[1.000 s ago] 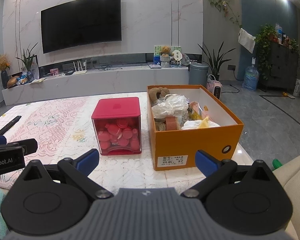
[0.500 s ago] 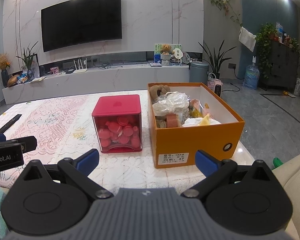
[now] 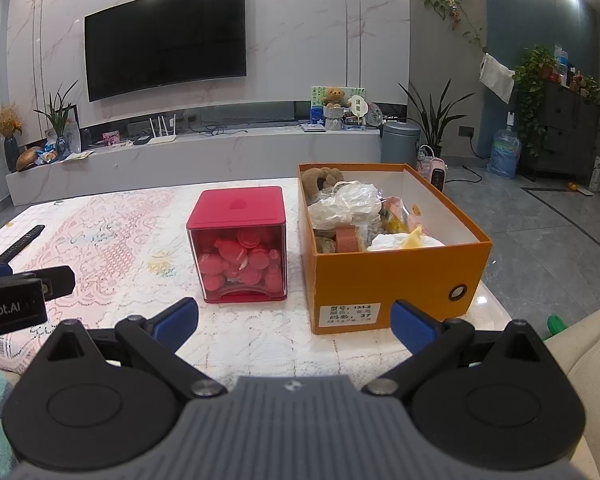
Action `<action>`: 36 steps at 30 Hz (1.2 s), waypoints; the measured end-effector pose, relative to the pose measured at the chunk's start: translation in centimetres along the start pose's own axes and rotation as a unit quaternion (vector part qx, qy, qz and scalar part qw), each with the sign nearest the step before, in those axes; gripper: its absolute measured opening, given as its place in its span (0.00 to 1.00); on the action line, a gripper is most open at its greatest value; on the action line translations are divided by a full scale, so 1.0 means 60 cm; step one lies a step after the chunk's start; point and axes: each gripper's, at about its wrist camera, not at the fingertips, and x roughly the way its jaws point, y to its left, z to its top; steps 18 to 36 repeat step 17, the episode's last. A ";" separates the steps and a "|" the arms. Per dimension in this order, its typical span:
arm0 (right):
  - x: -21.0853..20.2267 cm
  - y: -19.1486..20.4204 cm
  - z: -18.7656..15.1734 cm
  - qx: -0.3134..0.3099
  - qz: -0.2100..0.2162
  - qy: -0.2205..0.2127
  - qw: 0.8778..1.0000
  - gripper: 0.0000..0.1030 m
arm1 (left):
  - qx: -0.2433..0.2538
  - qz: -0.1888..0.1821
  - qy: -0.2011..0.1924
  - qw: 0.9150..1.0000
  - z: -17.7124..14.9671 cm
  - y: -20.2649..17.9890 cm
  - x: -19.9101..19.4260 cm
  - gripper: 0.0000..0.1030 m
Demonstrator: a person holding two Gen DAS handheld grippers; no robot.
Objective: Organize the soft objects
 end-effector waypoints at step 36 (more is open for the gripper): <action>0.001 0.003 -0.001 -0.003 0.002 0.001 1.000 0.97 | 0.005 0.003 -0.001 1.000 -0.002 -0.001 -0.003 0.86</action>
